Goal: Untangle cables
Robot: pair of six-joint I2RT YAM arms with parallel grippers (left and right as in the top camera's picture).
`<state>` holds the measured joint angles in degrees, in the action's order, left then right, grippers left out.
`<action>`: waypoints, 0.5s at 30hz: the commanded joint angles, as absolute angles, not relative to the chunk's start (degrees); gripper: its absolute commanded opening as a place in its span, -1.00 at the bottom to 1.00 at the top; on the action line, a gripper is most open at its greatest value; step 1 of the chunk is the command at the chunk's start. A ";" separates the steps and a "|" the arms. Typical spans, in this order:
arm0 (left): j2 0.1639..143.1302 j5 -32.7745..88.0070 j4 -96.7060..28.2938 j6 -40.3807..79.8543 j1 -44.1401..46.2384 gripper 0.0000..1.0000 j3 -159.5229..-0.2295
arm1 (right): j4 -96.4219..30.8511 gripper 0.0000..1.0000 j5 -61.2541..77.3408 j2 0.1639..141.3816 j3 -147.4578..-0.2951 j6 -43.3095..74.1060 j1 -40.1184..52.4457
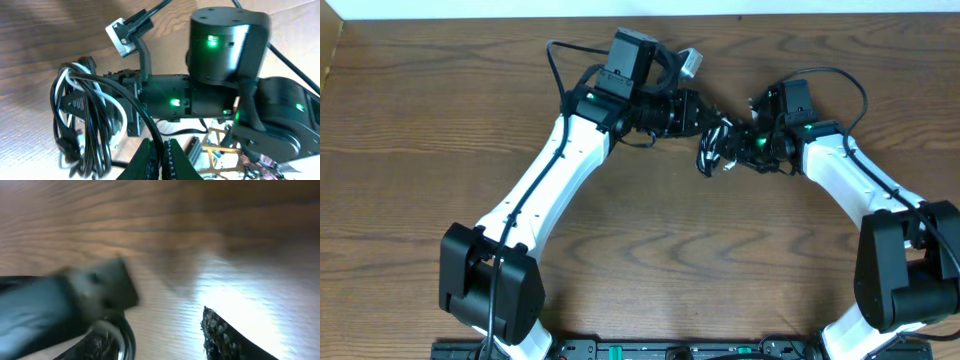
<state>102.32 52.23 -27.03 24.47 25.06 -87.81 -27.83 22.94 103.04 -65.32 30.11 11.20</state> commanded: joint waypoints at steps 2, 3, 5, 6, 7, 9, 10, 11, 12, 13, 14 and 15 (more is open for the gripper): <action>102.52 59.44 -26.44 25.19 22.46 -0.85 -88.16 | -32.03 -0.06 11.46 103.90 -66.22 31.20 8.54; 102.52 59.44 -26.44 25.19 22.02 -0.85 -88.16 | -33.15 -0.06 10.50 103.90 -66.22 30.89 7.86; 102.52 59.35 -26.44 25.06 21.02 -0.86 -88.16 | -35.09 -0.06 9.10 103.90 -66.22 29.23 6.63; 102.52 59.37 -26.46 24.43 20.58 -0.85 -88.16 | -36.07 -0.06 8.27 103.90 -66.22 28.58 6.07; 102.52 59.35 -26.48 23.59 20.18 -0.86 -88.16 | -37.74 -0.06 6.83 103.90 -66.22 28.18 5.28; 102.52 59.22 -26.68 21.87 19.53 -0.85 -88.16 | -40.12 -0.07 4.34 103.90 -66.22 27.97 4.12; 102.52 58.43 -27.00 21.21 19.18 -0.85 -88.16 | -41.28 -0.07 3.16 103.90 -66.22 27.42 3.51; 102.52 56.75 -27.86 20.71 18.87 -0.85 -88.16 | -42.37 -0.07 2.13 103.90 -66.22 26.63 2.81; 102.52 54.43 -28.97 20.16 18.59 -0.85 -88.16 | -43.33 -0.08 1.37 103.90 -66.22 26.20 2.17; 102.52 52.56 -29.91 19.75 18.50 -0.86 -88.16 | -43.99 -0.08 0.89 103.90 -66.22 25.63 1.63; 102.54 49.50 -31.64 18.81 18.48 -0.86 -88.16 | -44.64 -0.09 0.45 103.90 -66.22 25.28 1.04; 102.54 46.68 -33.26 17.96 18.50 -0.85 -88.14 | -44.73 -0.09 0.51 103.90 -66.22 24.67 0.67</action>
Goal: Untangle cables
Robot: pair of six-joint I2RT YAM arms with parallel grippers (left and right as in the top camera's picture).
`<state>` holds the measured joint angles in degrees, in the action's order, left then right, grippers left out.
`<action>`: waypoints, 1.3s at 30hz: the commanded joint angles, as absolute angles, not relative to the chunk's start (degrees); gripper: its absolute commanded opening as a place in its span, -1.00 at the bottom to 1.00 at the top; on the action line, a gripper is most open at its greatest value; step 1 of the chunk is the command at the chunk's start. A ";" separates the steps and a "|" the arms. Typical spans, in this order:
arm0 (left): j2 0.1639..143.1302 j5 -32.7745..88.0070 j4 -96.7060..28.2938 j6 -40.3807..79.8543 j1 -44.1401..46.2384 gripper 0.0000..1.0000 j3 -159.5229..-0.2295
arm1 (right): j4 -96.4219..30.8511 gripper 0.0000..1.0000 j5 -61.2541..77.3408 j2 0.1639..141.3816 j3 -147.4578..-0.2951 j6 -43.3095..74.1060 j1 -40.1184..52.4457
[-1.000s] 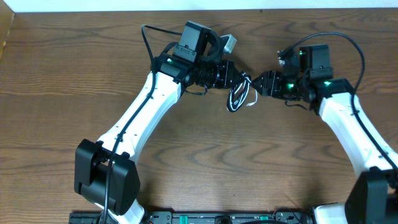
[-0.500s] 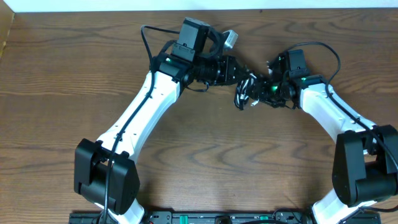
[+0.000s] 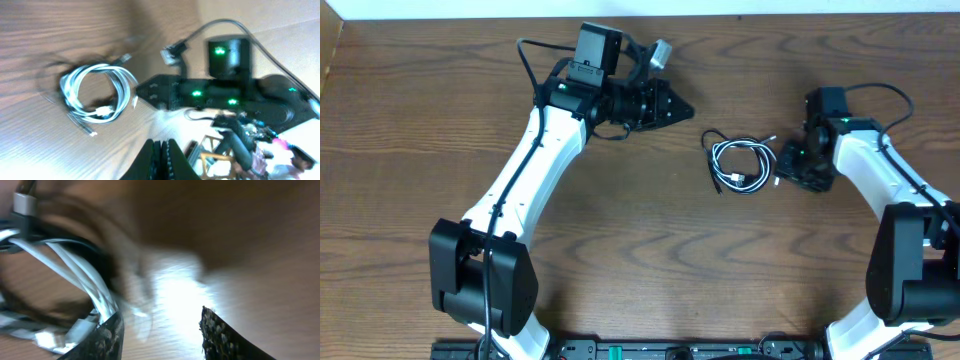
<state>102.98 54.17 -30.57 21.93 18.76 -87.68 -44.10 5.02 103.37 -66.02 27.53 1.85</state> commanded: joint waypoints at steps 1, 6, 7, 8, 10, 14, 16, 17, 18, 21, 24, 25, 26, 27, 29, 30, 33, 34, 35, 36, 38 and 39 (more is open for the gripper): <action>102.54 43.70 -34.98 17.39 18.65 -0.85 -88.14 | -44.66 -0.10 1.69 103.90 -66.22 23.00 0.27; 102.76 34.85 -37.19 17.17 20.93 -0.85 -87.35 | -42.96 -0.06 14.55 102.98 -66.94 12.62 0.03; 102.91 33.76 -36.80 17.17 21.58 -0.85 -87.26 | -42.92 -0.03 16.51 102.32 -67.51 12.05 0.03; 103.15 32.47 -36.27 17.17 22.50 -0.73 -87.22 | -43.00 -0.02 17.58 101.62 -68.07 12.08 0.03; 104.44 28.42 -34.17 17.19 25.15 -0.19 -87.22 | -43.66 0.02 20.03 98.85 -70.15 12.12 -0.08; 107.57 22.44 -31.20 17.21 28.25 0.18 -87.22 | -45.15 0.12 20.01 93.91 -72.18 12.16 -0.86; 109.69 21.76 -29.36 17.54 29.23 0.21 -87.22 | -45.54 0.18 19.84 91.50 -72.23 12.16 -1.63; 111.07 21.78 -28.10 17.96 29.63 0.22 -87.22 | -45.80 0.20 19.77 90.39 -72.20 12.16 -2.07; 112.16 21.78 -27.07 18.35 29.93 0.22 -87.22 | -46.13 0.22 19.64 89.47 -72.20 12.16 -2.46; 115.85 21.78 -23.18 18.28 30.68 0.22 -87.22 | -47.07 0.23 19.66 87.94 -72.20 12.14 -3.46; 119.61 21.78 -18.57 17.56 31.48 0.22 -87.22 | -48.01 0.23 19.66 87.79 -72.20 12.12 -3.95; 120.70 21.78 -17.08 17.56 31.77 0.22 -87.22 | -48.38 0.23 19.64 87.81 -72.20 12.10 -4.05; 121.82 21.78 -15.59 17.56 32.03 0.22 -87.22 | -48.71 0.23 19.53 87.81 -72.20 12.10 -4.08; 122.69 21.78 -14.50 17.56 32.27 0.21 -87.22 | -48.93 0.23 19.35 87.81 -72.20 12.08 -4.08; 124.36 21.76 -12.80 17.28 32.71 0.21 -87.22 | -49.28 0.23 18.76 87.81 -72.20 12.08 -4.08; 125.08 21.71 -12.43 17.15 32.95 0.20 -87.22 | -49.52 0.23 18.44 87.81 -72.20 12.08 -4.08; 126.26 21.52 -12.58 16.21 33.69 0.13 -87.22 | -49.76 0.23 17.91 87.81 -72.20 12.08 -4.08; 126.69 21.34 -12.84 15.51 34.04 0.12 -87.22 | -49.76 0.23 17.91 87.81 -72.20 12.08 -4.08; 127.02 21.32 -12.99 14.94 34.48 0.10 -87.22 | -49.74 0.24 17.91 87.81 -72.20 12.08 -4.08; 127.35 21.26 -13.17 14.55 34.83 0.09 -87.22 | -49.69 0.24 17.91 87.81 -72.20 12.08 -4.08; 128.18 19.31 -13.39 14.37 35.68 0.05 -87.22 | -49.54 0.24 17.89 87.81 -72.20 12.08 -4.08; 128.51 17.78 -13.72 14.37 36.03 0.02 -87.22 | -49.54 0.24 17.89 87.81 -72.20 12.05 -4.08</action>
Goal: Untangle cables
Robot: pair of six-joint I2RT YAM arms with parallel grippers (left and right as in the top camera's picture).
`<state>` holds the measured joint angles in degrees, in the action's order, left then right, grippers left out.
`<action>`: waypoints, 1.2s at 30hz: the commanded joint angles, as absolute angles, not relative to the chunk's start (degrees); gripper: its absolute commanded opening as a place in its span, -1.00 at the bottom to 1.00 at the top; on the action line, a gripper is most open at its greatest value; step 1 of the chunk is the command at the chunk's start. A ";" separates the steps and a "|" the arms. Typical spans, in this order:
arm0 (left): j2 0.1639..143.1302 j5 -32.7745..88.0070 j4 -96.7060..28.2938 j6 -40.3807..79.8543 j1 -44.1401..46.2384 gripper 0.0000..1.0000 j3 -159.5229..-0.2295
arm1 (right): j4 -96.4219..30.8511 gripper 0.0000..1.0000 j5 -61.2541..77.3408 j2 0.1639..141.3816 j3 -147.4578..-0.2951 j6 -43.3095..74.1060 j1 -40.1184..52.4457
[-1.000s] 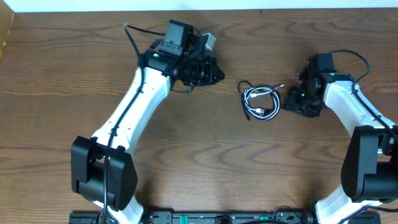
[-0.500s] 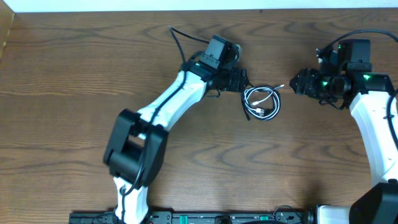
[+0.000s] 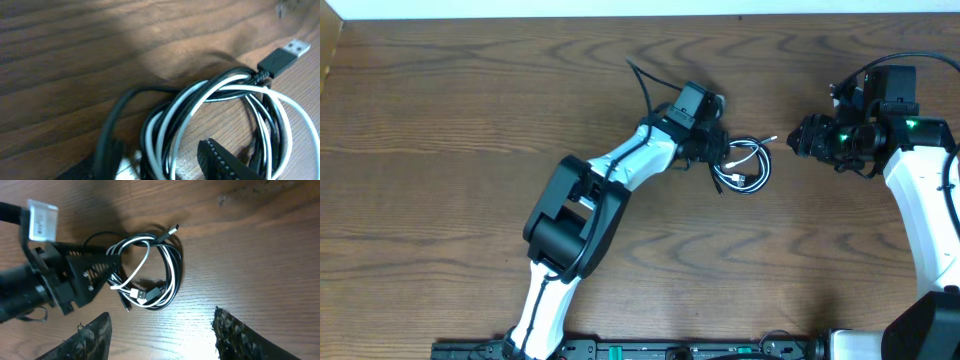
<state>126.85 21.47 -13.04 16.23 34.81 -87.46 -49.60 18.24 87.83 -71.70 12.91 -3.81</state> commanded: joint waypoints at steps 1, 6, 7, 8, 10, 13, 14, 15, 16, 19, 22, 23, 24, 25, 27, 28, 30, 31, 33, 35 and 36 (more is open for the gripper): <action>128.77 15.33 -14.39 14.39 36.49 -0.06 -87.22 | -49.56 0.25 17.89 87.81 -72.20 11.92 -4.08; 129.01 5.17 -16.62 14.39 37.76 -0.55 -87.22 | -49.84 0.25 16.29 87.81 -72.18 11.88 -4.08; 128.97 4.32 -16.60 14.37 37.74 -0.72 -87.24 | -49.84 0.25 16.19 87.81 -72.16 11.90 -4.08; 128.66 3.92 -16.60 14.39 37.67 -0.85 -87.24 | -49.76 0.26 16.21 87.81 -72.16 11.90 -4.08; 127.55 4.01 -16.88 14.39 37.30 -0.85 -87.24 | -49.54 0.27 16.23 87.81 -72.16 11.92 -4.08; 122.32 4.01 -19.18 14.37 36.88 -0.85 -87.26 | -48.66 0.27 17.12 87.83 -72.16 11.92 -4.01; 120.29 4.08 -20.08 14.37 36.88 -0.85 -87.24 | -48.21 0.27 18.06 87.83 -72.16 11.92 -4.03; 118.43 4.56 -20.88 14.28 36.88 -0.85 -87.24 | -47.75 0.27 18.90 87.83 -72.16 11.90 -4.03; 116.18 6.26 -21.91 13.21 36.88 -0.85 -87.24 | -47.13 0.27 20.10 87.83 -72.16 11.88 -4.03; 110.41 14.11 -24.51 10.22 36.86 -0.85 -87.24 | -45.28 0.25 24.43 87.83 -72.16 11.51 -4.03; 106.26 21.17 -26.76 7.16 36.56 -0.86 -87.24 | -43.11 0.25 30.41 87.83 -72.16 9.50 -4.03; 105.21 22.96 -27.53 6.13 36.42 -0.85 -87.24 | -42.50 0.25 32.25 87.83 -72.16 8.91 -4.03; 104.03 24.86 -28.47 5.02 36.18 -0.85 -87.24 | -41.80 0.25 34.00 87.83 -72.16 8.54 -4.03; 103.33 26.22 -29.21 4.38 35.92 -0.85 -87.24 | -41.23 0.25 35.27 87.83 -72.16 8.16 -4.03; 102.10 29.23 -30.68 3.66 35.29 -0.85 -87.24 | -39.99 0.23 38.37 87.83 -72.16 6.33 -4.03; 101.75 31.57 -31.35 3.09 34.74 -0.85 -87.24 | -39.40 0.23 40.47 87.83 -72.16 4.73 -4.03; 101.62 36.82 -32.18 2.52 33.58 -0.85 -87.24 | -38.65 0.23 44.21 87.83 -72.16 1.32 -4.01; 101.62 39.09 -32.56 2.39 32.95 -0.85 -87.24 | -38.52 0.24 46.15 87.85 -72.16 -0.71 -4.01; 101.73 43.31 -33.12 2.33 31.59 -0.85 -87.24 | -38.61 0.25 50.00 87.85 -72.16 -5.04 -4.01; 101.73 47.03 -33.41 2.33 30.06 -0.85 -87.24 | -39.33 0.27 53.63 87.88 -72.16 -9.47 -3.97; 101.73 49.25 -33.41 2.33 29.23 -0.85 -87.24 | -39.77 0.27 54.70 87.88 -72.16 -11.16 -3.88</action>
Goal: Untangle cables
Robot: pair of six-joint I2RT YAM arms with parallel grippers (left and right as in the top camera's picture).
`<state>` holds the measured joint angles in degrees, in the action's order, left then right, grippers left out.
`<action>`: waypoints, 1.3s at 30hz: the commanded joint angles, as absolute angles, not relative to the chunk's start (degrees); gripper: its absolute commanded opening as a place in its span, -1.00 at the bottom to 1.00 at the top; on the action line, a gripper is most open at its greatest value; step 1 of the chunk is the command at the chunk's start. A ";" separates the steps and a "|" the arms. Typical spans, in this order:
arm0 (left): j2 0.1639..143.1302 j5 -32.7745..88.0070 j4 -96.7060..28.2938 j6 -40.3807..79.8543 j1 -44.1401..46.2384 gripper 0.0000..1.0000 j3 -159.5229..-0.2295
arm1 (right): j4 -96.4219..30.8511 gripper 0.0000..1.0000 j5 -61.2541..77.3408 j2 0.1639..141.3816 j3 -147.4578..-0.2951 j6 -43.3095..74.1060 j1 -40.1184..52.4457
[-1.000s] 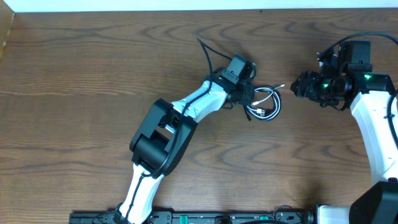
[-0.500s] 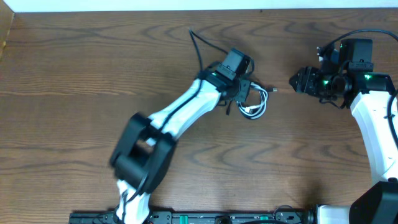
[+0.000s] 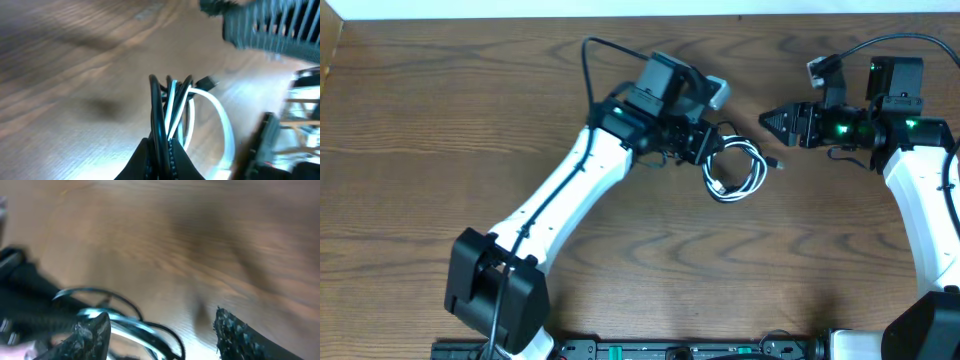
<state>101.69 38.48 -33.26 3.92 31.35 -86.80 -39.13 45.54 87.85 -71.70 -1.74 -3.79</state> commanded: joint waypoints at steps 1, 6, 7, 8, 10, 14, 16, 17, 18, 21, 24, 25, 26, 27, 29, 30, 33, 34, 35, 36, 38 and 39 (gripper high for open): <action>101.73 51.46 -33.39 2.33 28.47 -0.85 -87.24 | -40.32 0.27 55.07 87.94 -72.14 -12.62 -3.73; 101.73 60.99 -33.39 2.31 24.75 -0.85 -87.24 | -43.79 0.27 55.07 89.32 -72.10 -18.11 -3.29; 101.73 63.05 -33.41 2.31 23.86 -0.85 -87.24 | -44.23 0.25 55.07 89.93 -72.10 -18.63 -3.29; 101.73 64.36 -33.41 2.15 23.22 -0.85 -87.24 | -44.38 0.25 55.31 90.39 -72.10 -19.00 -3.29; 101.73 66.70 -33.41 2.11 21.98 -0.85 -87.24 | -44.36 0.24 56.82 91.66 -72.10 -19.92 -3.36; 101.75 69.78 -33.41 2.11 19.79 -0.85 -87.24 | -44.12 0.23 60.47 94.28 -72.10 -21.58 -3.44; 101.80 70.59 -33.41 2.13 18.96 -0.85 -87.24 | -43.77 0.23 62.22 95.79 -72.10 -21.96 -3.57; 101.80 71.13 -33.43 2.13 18.48 -0.85 -87.24 | -43.40 0.23 64.10 97.03 -72.10 -21.96 -3.68; 101.80 71.53 -33.41 2.13 18.24 -0.85 -87.24 | -43.05 0.24 65.58 97.78 -72.10 -21.96 -3.66; 101.80 71.59 -33.41 2.13 18.06 -0.85 -87.24 | -42.57 0.24 72.60 100.51 -72.10 -23.73 -3.57; 101.80 71.61 -33.41 2.15 18.06 -0.85 -87.24 | -42.15 0.24 75.92 102.69 -72.10 -24.53 -3.07; 101.80 71.59 -33.41 2.15 18.06 -0.85 -87.24 | -41.91 0.24 76.14 103.50 -72.10 -24.51 -2.74; 101.80 71.61 -33.41 2.17 18.06 -0.85 -87.24 | -41.69 0.24 76.27 104.09 -72.10 -24.53 -2.44; 101.80 71.61 -33.41 2.17 18.06 -0.85 -87.24 | -41.43 0.24 76.31 104.71 -72.10 -24.51 -2.02; 101.80 71.64 -33.41 2.17 18.06 -0.85 -87.24 | -40.38 0.24 77.43 105.75 -72.10 -24.51 -0.86; 101.80 71.64 -33.41 2.17 18.06 -0.85 -87.24 | -39.83 0.24 78.19 105.93 -72.10 -24.49 -0.40; 101.80 71.61 -33.41 2.68 18.09 -0.85 -87.24 | -36.82 0.25 81.08 106.06 -72.10 -24.34 1.56; 101.80 71.64 -33.43 2.94 18.06 -0.85 -87.24 | -35.29 0.24 81.41 106.06 -72.10 -23.51 2.24; 101.80 71.64 -33.41 3.27 18.09 -0.85 -87.24 | -33.21 0.23 81.38 106.06 -72.10 -21.85 3.09; 101.80 71.77 -33.43 3.29 18.09 -0.85 -87.24 | -31.29 0.21 81.23 106.06 -72.10 -20.16 3.77; 101.80 73.08 -33.39 3.27 18.06 -0.85 -87.24 | -27.09 0.08 79.83 106.06 -72.10 -15.90 5.19; 101.80 73.10 -33.41 3.27 18.06 -0.85 -87.24 | -25.02 -0.01 78.63 106.06 -72.10 -13.37 5.76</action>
<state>101.69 70.00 -33.26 3.11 18.11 -86.80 -27.81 77.34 106.04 -71.61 -20.21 3.73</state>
